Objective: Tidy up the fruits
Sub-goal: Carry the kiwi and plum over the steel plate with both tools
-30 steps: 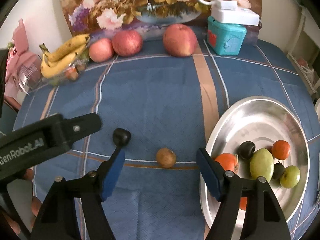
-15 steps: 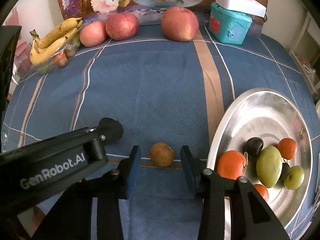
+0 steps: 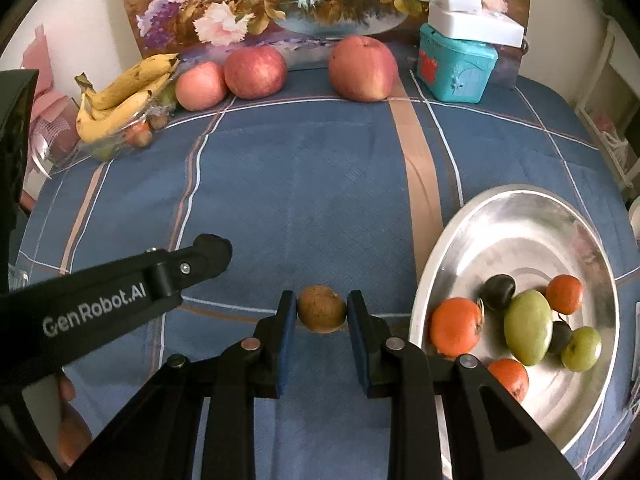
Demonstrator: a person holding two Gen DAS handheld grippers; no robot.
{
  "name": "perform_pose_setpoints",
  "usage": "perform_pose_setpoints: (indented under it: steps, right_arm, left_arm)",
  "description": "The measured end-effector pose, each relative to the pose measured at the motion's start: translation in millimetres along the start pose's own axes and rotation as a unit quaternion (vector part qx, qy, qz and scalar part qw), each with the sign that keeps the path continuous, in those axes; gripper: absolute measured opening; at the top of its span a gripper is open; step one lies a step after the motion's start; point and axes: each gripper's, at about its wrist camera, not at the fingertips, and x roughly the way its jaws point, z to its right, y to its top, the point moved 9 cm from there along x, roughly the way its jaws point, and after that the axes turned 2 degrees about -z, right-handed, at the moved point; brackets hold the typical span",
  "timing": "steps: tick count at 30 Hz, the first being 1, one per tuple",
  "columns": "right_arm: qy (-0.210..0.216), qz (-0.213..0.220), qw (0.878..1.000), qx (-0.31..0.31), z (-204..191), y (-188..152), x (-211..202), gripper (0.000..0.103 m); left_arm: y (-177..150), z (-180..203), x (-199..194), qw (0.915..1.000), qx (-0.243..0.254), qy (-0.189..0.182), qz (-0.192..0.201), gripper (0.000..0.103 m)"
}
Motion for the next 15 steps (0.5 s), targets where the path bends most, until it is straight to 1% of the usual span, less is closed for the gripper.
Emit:
perform_pose_setpoints:
  steps: [3, 7, 9, 12, 15]
  right_arm:
    - [0.002, -0.002, 1.0, 0.001, 0.0, -7.3, -7.6, 0.027]
    - [0.008, -0.005, 1.0, 0.019, 3.2, -17.9, -21.7, 0.027]
    - [0.01, -0.005, 1.0, 0.025, 3.0, -22.6, -27.7, 0.027]
    - [0.016, -0.004, 1.0, 0.027, 0.1, -32.1, -37.1, 0.027]
    - [0.019, -0.003, 0.999, 0.029, -0.9, -41.1, -45.3, 0.027]
  left_arm:
    - [-8.5, -7.1, -7.9, 1.0, -0.009, 0.004, -0.002, 0.026]
    - [-22.7, -13.3, -18.1, 0.9998, -0.012, 0.015, -0.002, 0.026]
    - [-29.7, -14.6, -24.1, 0.9998, -0.015, 0.014, -0.001, 0.026]
    - [-39.6, -11.8, -33.9, 0.9999, -0.012, 0.003, 0.0, 0.026]
    - [-47.8, -10.0, -45.6, 0.9998, 0.001, 0.018, 0.012, 0.026]
